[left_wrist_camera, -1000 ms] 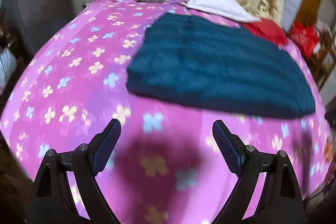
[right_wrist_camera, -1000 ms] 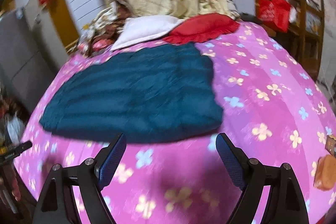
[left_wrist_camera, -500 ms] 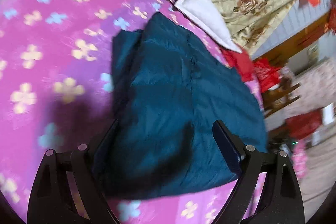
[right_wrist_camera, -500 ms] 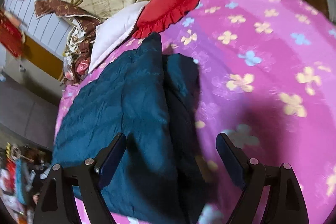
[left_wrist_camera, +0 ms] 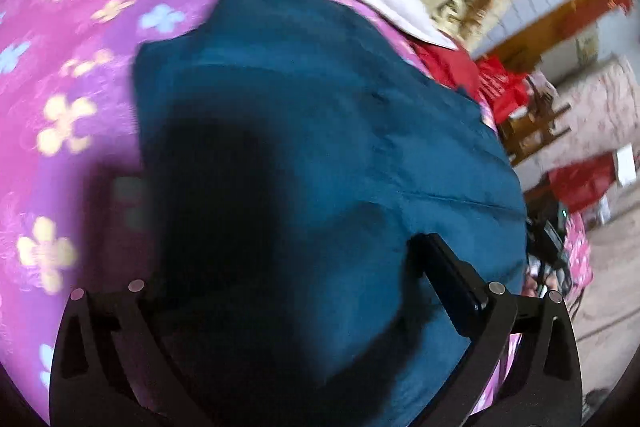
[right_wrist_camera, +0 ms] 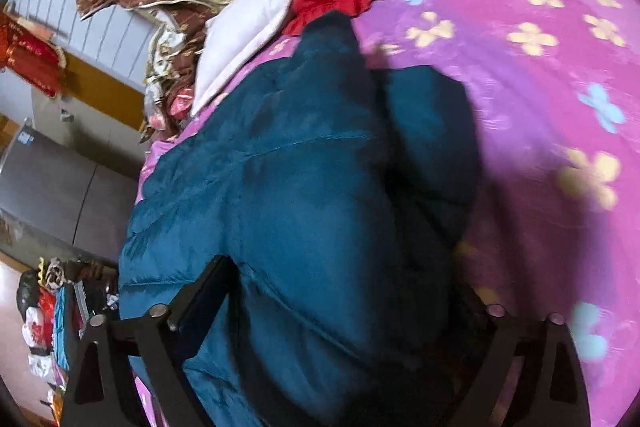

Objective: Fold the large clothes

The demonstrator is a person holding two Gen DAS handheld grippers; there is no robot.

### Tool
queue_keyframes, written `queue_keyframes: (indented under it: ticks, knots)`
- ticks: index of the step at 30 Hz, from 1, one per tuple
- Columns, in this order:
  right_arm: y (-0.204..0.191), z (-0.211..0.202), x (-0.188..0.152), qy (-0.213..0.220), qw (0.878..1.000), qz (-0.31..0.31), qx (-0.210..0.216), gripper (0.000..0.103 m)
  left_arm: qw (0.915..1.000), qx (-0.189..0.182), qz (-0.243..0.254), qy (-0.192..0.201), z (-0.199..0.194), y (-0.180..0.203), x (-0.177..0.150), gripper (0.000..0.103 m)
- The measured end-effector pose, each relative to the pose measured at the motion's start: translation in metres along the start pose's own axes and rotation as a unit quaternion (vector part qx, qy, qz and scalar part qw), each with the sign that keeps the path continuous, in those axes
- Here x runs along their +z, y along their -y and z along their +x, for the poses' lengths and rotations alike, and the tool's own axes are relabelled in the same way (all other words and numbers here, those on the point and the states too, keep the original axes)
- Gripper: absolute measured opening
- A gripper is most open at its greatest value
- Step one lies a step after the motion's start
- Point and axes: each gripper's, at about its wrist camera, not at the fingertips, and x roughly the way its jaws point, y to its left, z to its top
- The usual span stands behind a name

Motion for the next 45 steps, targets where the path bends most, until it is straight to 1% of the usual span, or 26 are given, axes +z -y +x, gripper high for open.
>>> queue_keyframes:
  ticks: [1, 2, 3, 4, 6, 7, 9, 11, 15, 17, 18, 19, 20, 21, 22, 24, 27, 29, 30, 33, 35, 37, 39, 43, 44, 45]
  knots:
    - [-0.003, 0.002, 0.001, 0.002, 1.000, 0.001, 0.002, 0.072, 1.0000, 0.003, 0.002, 0.008, -0.002, 0.005, -0.001, 0.078]
    - [-0.009, 0.000, 0.002, 0.006, 1.000, 0.002, 0.004, 0.059, 0.9999, 0.003, 0.003, 0.016, -0.007, 0.010, -0.002, 0.070]
    - [-0.015, -0.003, 0.003, 0.011, 1.000, -0.001, 0.006, 0.048, 0.9997, 0.001, 0.005, 0.024, -0.012, 0.015, -0.001, 0.055]
    - [-0.019, -0.007, 0.006, 0.015, 1.000, -0.003, 0.008, 0.045, 0.9994, -0.003, 0.005, 0.033, -0.019, 0.018, 0.002, 0.043]
    - [-0.031, -0.021, 0.013, 0.032, 0.999, -0.012, 0.023, 0.038, 0.9988, -0.018, 0.002, 0.046, -0.031, 0.024, 0.010, 0.037]
    - [-0.036, -0.028, 0.016, 0.040, 0.999, -0.016, 0.032, 0.037, 0.9982, -0.024, 0.006, 0.055, -0.039, 0.031, 0.014, 0.036]
    - [-0.049, -0.045, 0.024, 0.062, 0.996, -0.029, 0.058, 0.036, 0.9972, -0.029, 0.019, 0.066, -0.048, 0.043, 0.023, 0.036]
    - [-0.060, -0.053, 0.029, 0.076, 0.994, -0.044, 0.067, 0.036, 0.9962, -0.023, 0.036, 0.076, -0.051, 0.057, 0.035, 0.036]
    - [-0.064, -0.047, 0.038, 0.088, 0.994, -0.054, 0.041, 0.036, 0.9959, 0.027, 0.040, 0.076, -0.030, 0.056, 0.053, 0.036]
    - [-0.051, -0.035, 0.038, 0.082, 0.996, -0.041, 0.019, 0.036, 0.9950, 0.070, 0.027, 0.066, -0.014, 0.041, 0.056, 0.041]
    - [-0.041, -0.028, 0.038, 0.077, 0.997, -0.030, 0.012, 0.036, 0.9941, 0.092, 0.018, 0.054, -0.003, 0.031, 0.057, 0.047]
    - [-0.033, -0.024, 0.037, 0.072, 0.997, -0.021, 0.008, 0.037, 0.9934, 0.105, 0.011, 0.045, 0.007, 0.024, 0.056, 0.058]
    - [-0.024, -0.019, 0.035, 0.067, 0.998, -0.011, 0.007, 0.040, 0.9930, 0.110, 0.006, 0.041, 0.014, 0.020, 0.056, 0.063]
    - [-0.013, -0.013, 0.030, 0.061, 0.998, 0.003, 0.006, 0.046, 0.9926, 0.115, -0.002, 0.041, 0.018, 0.016, 0.055, 0.071]
    - [-0.005, -0.012, 0.028, 0.059, 0.998, 0.013, 0.004, 0.050, 0.9922, 0.116, -0.013, 0.042, 0.018, 0.014, 0.053, 0.073]
    - [0.009, -0.012, 0.023, 0.067, 0.997, 0.042, -0.019, 0.069, 0.9918, 0.115, -0.031, 0.046, 0.013, 0.011, 0.052, 0.073]
    - [0.010, -0.033, 0.022, 0.095, 0.993, 0.053, -0.049, 0.071, 0.9901, 0.115, -0.043, 0.068, -0.010, 0.016, 0.048, 0.073]
    - [0.001, -0.053, 0.022, 0.119, 0.989, 0.038, -0.079, 0.072, 0.9895, 0.099, -0.044, 0.096, -0.036, 0.022, 0.043, 0.073]
    - [-0.009, -0.070, 0.019, 0.142, 0.984, 0.016, -0.107, 0.072, 0.9885, 0.097, -0.045, 0.106, -0.045, 0.025, 0.045, 0.073]
    - [-0.042, -0.093, 0.012, 0.170, 0.970, -0.062, -0.162, 0.072, 0.9830, 0.121, -0.052, 0.128, -0.070, 0.033, 0.038, 0.073]
    - [-0.060, -0.099, 0.002, 0.174, 0.965, -0.101, -0.167, 0.072, 0.9831, 0.122, -0.049, 0.127, -0.071, 0.036, 0.033, 0.073]
    - [-0.080, -0.092, -0.011, 0.164, 0.964, -0.140, -0.159, 0.072, 0.9835, 0.129, -0.042, 0.119, -0.061, 0.039, 0.027, 0.073]
    - [-0.089, -0.076, -0.022, 0.147, 0.963, -0.163, -0.154, 0.072, 0.9819, 0.152, -0.035, 0.107, -0.046, 0.039, 0.022, 0.073]
    - [-0.078, -0.033, -0.031, 0.112, 0.964, -0.163, -0.178, 0.072, 0.9773, 0.190, -0.048, 0.081, -0.010, 0.021, 0.017, 0.073]
    - [-0.075, -0.025, -0.032, 0.108, 0.963, -0.162, -0.186, 0.072, 0.9777, 0.188, -0.052, 0.078, -0.005, 0.017, 0.016, 0.075]
    - [-0.070, -0.018, -0.031, 0.105, 0.963, -0.161, -0.190, 0.072, 0.9778, 0.185, -0.059, 0.078, -0.002, 0.013, 0.014, 0.081]
